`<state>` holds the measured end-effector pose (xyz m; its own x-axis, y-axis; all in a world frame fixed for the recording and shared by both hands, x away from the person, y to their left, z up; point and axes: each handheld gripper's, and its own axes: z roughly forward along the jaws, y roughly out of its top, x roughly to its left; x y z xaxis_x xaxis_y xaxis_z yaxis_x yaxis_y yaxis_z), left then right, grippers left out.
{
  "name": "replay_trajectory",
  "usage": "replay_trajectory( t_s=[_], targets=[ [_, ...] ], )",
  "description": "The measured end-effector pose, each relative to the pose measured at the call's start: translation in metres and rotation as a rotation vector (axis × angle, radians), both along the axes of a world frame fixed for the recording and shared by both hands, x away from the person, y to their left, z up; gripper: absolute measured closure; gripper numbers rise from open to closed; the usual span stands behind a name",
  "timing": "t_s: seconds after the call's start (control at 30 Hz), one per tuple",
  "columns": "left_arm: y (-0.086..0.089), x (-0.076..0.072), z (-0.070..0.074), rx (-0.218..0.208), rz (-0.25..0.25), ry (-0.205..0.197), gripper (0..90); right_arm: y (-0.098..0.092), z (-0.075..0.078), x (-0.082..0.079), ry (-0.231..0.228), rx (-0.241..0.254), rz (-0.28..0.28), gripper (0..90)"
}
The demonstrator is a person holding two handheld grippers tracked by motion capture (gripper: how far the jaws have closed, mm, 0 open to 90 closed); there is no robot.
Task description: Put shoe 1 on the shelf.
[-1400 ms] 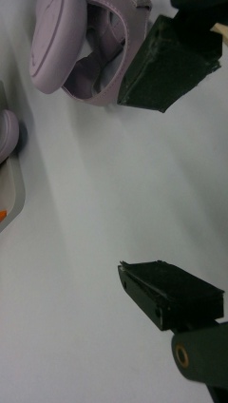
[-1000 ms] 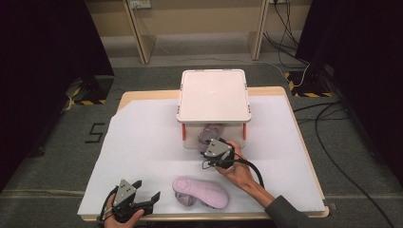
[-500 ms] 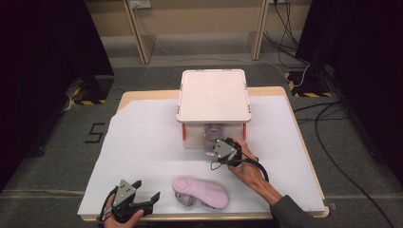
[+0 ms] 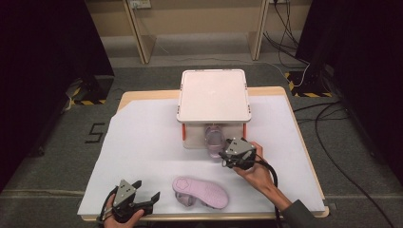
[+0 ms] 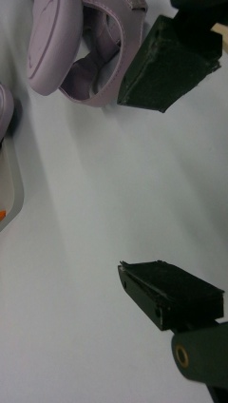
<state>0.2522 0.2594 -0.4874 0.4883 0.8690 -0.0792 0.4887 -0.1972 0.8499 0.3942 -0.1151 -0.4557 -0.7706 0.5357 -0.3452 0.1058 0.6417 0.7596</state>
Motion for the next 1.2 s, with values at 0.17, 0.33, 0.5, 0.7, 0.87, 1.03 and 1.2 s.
replay_trajectory(
  t_s=[0.17, 0.33, 0.5, 0.7, 0.87, 1.03, 1.2],
  targets=[
    [-0.001, 0.000, 0.000, 0.002, -0.001, -0.002, 16.3, 0.006, -0.015, -0.004, 0.093, 0.044, -0.054, 33.5],
    [0.000, 0.000, 0.000, -0.002, 0.000, -0.003, 16.3, 0.014, -0.023, -0.001, 0.093, -0.001, -0.074, 35.0],
    [0.000, 0.000, 0.000, 0.000, -0.001, -0.002, 16.3, 0.011, -0.026, 0.008, 0.101, 0.000, -0.063, 43.5],
    [-0.001, 0.000, -0.001, 0.003, -0.002, 0.003, 16.3, 0.010, -0.026, 0.026, 0.077, -0.017, -0.065, 55.3],
    [-0.001, 0.000, -0.002, 0.005, -0.004, 0.004, 16.3, 0.022, -0.027, 0.039, 0.035, -0.055, -0.081, 56.5],
    [-0.001, 0.000, -0.002, 0.002, 0.000, 0.006, 16.3, 0.033, -0.029, 0.046, 0.055, -0.020, -0.089, 56.6],
    [0.000, 0.000, -0.001, 0.005, -0.001, 0.003, 16.3, 0.041, -0.031, 0.053, 0.059, 0.002, -0.087, 56.6]
  ],
)
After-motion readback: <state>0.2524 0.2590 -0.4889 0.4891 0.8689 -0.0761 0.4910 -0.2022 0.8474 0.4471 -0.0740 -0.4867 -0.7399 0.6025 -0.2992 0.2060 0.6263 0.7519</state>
